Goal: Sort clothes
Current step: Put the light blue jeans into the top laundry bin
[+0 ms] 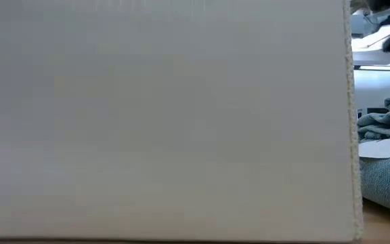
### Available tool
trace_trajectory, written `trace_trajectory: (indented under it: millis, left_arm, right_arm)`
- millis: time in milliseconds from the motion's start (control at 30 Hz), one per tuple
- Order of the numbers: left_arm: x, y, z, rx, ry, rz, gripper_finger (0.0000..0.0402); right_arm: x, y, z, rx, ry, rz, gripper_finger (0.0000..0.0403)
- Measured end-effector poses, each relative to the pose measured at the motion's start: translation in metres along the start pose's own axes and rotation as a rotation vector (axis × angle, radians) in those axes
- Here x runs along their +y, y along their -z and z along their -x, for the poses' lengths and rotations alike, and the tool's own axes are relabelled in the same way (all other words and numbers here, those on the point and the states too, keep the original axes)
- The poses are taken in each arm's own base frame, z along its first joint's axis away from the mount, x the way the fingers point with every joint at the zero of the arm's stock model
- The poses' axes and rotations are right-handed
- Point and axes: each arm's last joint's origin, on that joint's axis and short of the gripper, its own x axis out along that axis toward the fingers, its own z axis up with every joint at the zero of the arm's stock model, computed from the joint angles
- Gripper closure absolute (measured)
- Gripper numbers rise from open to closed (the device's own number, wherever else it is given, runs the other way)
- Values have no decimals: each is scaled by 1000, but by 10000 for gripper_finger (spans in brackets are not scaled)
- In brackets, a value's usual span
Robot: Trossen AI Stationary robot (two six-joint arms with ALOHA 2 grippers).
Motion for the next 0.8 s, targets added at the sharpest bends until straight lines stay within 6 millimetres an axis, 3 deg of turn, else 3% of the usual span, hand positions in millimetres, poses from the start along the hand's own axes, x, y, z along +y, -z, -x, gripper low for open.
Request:
trace_trajectory:
  millis: [133,267,467,800]
  left_arm:
    - [0,0,0,0,0,3,150]
    - [0,0,0,0,0,9,150]
    - [1,-1,0,-15,-29,26,150]
    - [3,-2,0,-44,-79,86,150]
  right_arm:
    - [-18,18,-6,28,-78,-25,147]
    - [-32,22,-5,-20,-167,-57,147]
    - [-53,20,-6,-42,-211,-32,147]
    - [-84,12,-30,-33,-287,12,147]
